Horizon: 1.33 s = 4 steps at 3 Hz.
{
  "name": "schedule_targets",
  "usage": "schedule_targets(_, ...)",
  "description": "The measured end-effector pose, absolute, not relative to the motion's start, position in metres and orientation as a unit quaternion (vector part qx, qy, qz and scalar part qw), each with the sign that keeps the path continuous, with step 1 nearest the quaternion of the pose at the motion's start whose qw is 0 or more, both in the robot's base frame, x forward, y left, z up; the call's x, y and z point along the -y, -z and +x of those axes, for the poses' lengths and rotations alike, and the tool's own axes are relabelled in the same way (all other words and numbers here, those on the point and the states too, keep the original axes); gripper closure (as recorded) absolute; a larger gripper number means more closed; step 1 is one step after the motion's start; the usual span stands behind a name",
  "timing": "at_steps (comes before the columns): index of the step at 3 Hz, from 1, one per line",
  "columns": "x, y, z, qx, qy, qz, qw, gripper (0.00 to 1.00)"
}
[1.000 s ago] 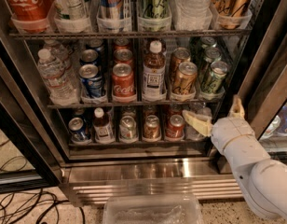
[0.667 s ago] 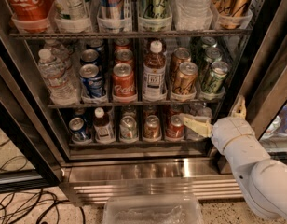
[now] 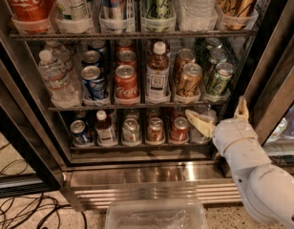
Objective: Pick green can from middle shelf of fridge
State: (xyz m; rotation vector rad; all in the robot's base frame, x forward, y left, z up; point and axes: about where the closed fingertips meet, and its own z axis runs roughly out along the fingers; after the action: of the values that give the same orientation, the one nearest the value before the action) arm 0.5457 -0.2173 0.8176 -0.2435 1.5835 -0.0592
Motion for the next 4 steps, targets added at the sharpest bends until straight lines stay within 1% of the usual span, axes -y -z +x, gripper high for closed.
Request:
schedule_targets(1, 0.212, -0.826, 0.553, -0.688, 0.040, -0.085, 0.719, 0.27)
schedule_targets(2, 0.213, -0.833, 0.560, -0.668, 0.062, -0.061, 0.739, 0.36)
schedule_targets(4, 0.226, -0.846, 0.563, -0.641, 0.108, -0.031, 0.760, 0.38)
